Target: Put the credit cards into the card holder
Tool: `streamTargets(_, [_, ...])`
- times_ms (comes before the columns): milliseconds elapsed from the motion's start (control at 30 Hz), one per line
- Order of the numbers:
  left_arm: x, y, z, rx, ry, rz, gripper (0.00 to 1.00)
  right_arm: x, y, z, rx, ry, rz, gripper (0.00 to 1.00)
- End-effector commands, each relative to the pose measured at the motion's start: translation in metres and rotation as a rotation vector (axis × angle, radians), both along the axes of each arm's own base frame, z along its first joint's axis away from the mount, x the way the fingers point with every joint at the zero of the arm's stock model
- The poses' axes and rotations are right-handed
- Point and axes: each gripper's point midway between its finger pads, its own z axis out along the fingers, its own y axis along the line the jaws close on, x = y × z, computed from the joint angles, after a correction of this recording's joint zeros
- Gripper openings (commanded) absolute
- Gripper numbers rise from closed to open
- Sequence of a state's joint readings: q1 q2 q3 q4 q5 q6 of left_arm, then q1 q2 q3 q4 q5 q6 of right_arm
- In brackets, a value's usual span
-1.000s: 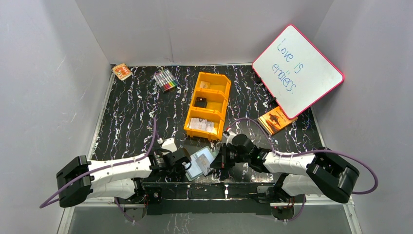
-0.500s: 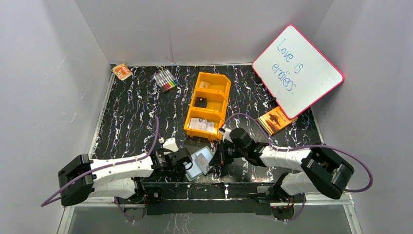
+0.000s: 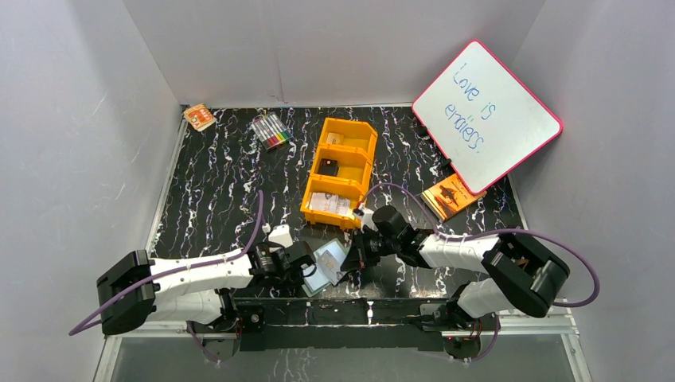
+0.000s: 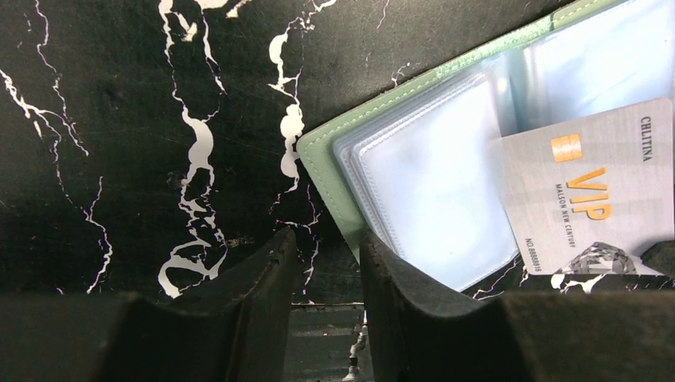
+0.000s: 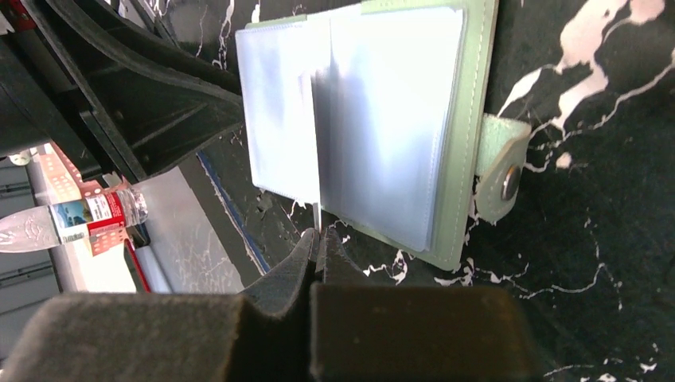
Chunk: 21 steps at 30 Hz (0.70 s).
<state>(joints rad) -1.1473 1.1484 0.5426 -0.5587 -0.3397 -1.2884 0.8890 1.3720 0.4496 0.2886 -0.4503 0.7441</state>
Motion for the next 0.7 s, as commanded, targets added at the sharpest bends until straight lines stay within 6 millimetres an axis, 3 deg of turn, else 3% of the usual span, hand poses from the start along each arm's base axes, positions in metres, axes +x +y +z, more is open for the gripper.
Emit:
streamTargets(0, [-0.0028, 0.0139, -0.0111, 0.071, 0.015, -0.011, 0.33, 0.0136, 0.0106, 0.0136, 0.04, -0.08, 0.045, 0.0])
streamTargets(267, [-0.0023, 0.0131, -0.0123, 0.087, 0.017, -0.029, 0.31, 0.0235, 0.0126, 0.0161, 0.053, -0.085, 0.073, 0.0])
streamTargets(667, [-0.0017, 0.0095, -0.0144, 0.09, 0.024, -0.033, 0.3, 0.0179, 0.0187, 0.0131, 0.091, -0.036, 0.096, 0.0])
